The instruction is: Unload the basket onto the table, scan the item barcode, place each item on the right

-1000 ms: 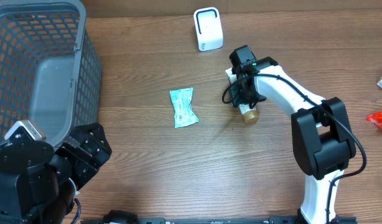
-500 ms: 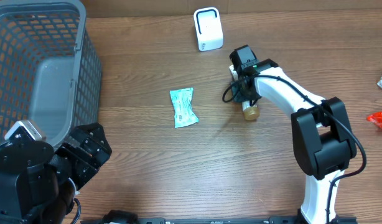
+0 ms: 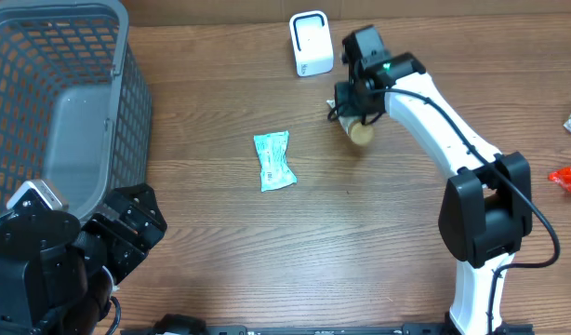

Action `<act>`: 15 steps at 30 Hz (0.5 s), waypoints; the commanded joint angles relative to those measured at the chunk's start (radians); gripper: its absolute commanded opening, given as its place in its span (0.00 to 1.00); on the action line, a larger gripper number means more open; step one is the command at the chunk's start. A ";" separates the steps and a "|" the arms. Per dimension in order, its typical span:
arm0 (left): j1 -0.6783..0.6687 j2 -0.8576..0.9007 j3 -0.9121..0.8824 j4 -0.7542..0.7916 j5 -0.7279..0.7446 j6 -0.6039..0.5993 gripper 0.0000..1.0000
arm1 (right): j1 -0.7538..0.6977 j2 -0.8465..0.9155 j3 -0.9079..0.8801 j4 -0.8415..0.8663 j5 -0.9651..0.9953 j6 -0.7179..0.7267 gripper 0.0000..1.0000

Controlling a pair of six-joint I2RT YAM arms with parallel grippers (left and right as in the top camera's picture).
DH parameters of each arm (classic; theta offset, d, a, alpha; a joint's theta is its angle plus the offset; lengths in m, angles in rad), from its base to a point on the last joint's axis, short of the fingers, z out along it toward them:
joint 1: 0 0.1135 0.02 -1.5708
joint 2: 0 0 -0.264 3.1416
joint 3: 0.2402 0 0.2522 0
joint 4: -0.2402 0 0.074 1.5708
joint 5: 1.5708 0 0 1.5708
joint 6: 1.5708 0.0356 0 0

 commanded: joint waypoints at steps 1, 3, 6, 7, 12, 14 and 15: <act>0.008 0.002 0.005 0.001 0.000 0.015 1.00 | 0.004 -0.009 0.078 0.001 -0.013 0.013 0.18; 0.008 0.002 0.005 0.001 0.000 0.015 1.00 | 0.003 -0.008 0.077 -0.005 -0.013 0.013 0.30; 0.008 0.002 0.005 0.001 0.000 0.015 0.99 | 0.003 -0.003 0.053 -0.015 -0.013 0.009 0.36; 0.008 0.002 0.005 0.001 0.000 0.015 1.00 | 0.003 -0.003 0.034 -0.012 -0.013 0.006 0.42; 0.008 0.002 0.005 0.001 0.000 0.015 1.00 | 0.004 -0.003 -0.058 -0.007 -0.015 0.011 0.65; 0.008 0.002 0.005 0.001 0.000 0.015 1.00 | 0.006 -0.003 -0.101 0.008 -0.054 0.010 0.66; 0.008 0.002 0.005 0.001 0.000 0.015 1.00 | 0.008 -0.003 -0.121 0.019 -0.082 0.010 0.66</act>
